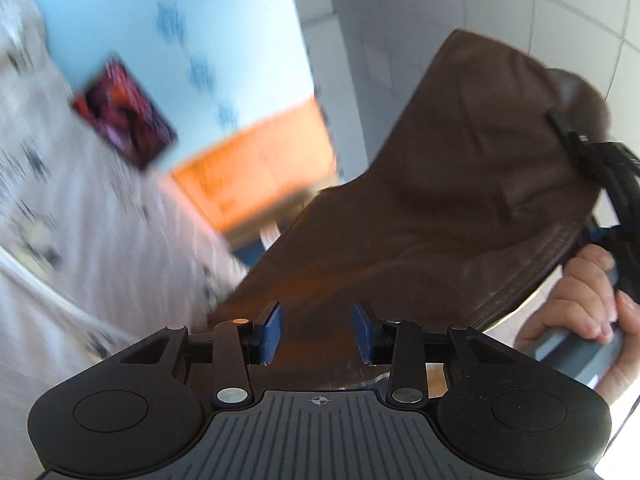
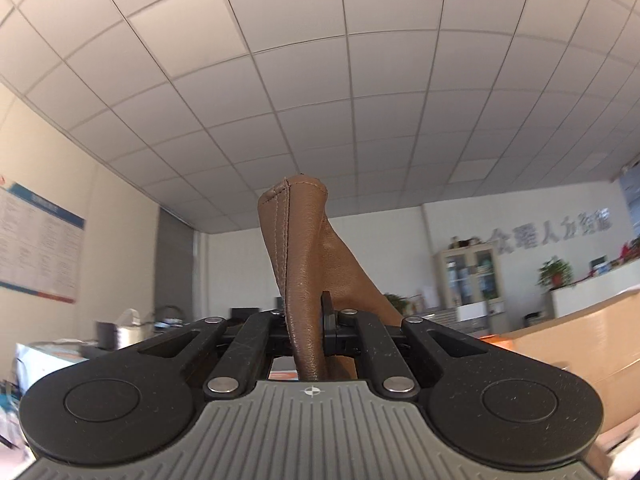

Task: Fold clothes
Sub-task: 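Hold the jacket up with the right gripper while the left gripper grasps another edge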

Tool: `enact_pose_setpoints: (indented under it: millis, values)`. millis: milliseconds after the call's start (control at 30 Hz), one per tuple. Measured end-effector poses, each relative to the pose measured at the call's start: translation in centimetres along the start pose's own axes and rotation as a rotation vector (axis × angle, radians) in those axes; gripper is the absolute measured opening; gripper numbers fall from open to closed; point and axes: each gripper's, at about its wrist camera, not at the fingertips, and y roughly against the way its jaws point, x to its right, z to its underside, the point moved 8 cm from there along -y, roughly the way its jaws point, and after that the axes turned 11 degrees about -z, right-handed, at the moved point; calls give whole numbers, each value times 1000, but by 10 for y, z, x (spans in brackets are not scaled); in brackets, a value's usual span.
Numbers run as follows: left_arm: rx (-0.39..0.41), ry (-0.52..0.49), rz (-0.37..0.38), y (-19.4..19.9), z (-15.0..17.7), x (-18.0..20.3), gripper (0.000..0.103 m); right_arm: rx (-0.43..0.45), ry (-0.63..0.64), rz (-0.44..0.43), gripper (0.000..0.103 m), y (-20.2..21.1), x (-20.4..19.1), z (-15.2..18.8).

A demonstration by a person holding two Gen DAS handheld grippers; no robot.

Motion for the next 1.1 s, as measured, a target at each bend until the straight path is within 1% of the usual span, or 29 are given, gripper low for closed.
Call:
enact_pose_setpoints:
  millis: [33,67,100,133,167,200,233,267,300,333,433,533,567,600,633,667,733,767,867,967,1033,1067,1100]
  values:
    - [59,-14,-6,16,-10,-1,37,3,-20,-16,4,-7,-11,1]
    - [123,-48,-24,33,-19,0,45,9,-42,-26,4,-15,-22,2]
    - [188,-87,-51,50,-26,2,64,14,-64,-35,4,-22,-33,2]
    - [251,-126,-78,67,-33,5,75,20,-87,-44,4,-29,-44,2]
    - [300,-173,-101,83,-38,7,89,18,-113,-54,4,-36,-50,1]
    - [312,-245,-129,90,-35,10,93,17,-139,-64,4,-42,-56,0]
    - [323,-317,-157,96,-33,12,93,11,-167,-72,4,-49,-61,-1]
    - [334,-389,-185,103,-31,15,96,11,-191,-77,4,-54,-63,-4]
    - [345,-461,-213,110,-29,17,101,11,-215,-83,4,-60,-66,-6]
    - [353,-534,-243,116,-27,20,103,16,-229,-90,4,-62,-71,-9]
    - [315,-780,-373,94,-9,22,103,32,-260,-81,4,-65,-74,-18]
    - [187,-918,-351,54,14,24,103,23,-270,-81,4,-68,-75,-25]
    - [154,-964,-350,40,21,24,99,18,-278,-85,4,-67,-75,-27]
    - [176,-1018,-419,31,22,21,64,12,-287,-89,4,-67,-74,-30]
    - [198,-1073,-487,22,22,19,38,11,-294,-93,4,-68,-74,-33]
    - [225,-1123,-547,15,17,16,15,10,-300,-97,4,-65,-70,-35]
    - [275,-1089,-617,15,-2,14,13,10,-311,-103,4,-61,-62,-37]
    - [329,-1080,-674,21,-13,14,13,12,-331,-111,4,-58,-56,-39]
    - [513,-1121,-843,39,-45,16,13,14,-359,-142,4,-47,-36,-44]
    - [655,-1200,-965,53,-65,23,13,4,-356,-160,4,-32,-14,-42]
    - [710,-1275,-1018,60,-68,25,13,-24,-374,-162,4,-22,6,-31]
    - [733,-1311,-1041,64,-68,26,13,-52,-383,-165,4,-18,15,-20]
    - [713,-1333,-1035,67,-63,23,13,-80,-392,-168,4,-13,24,-10]
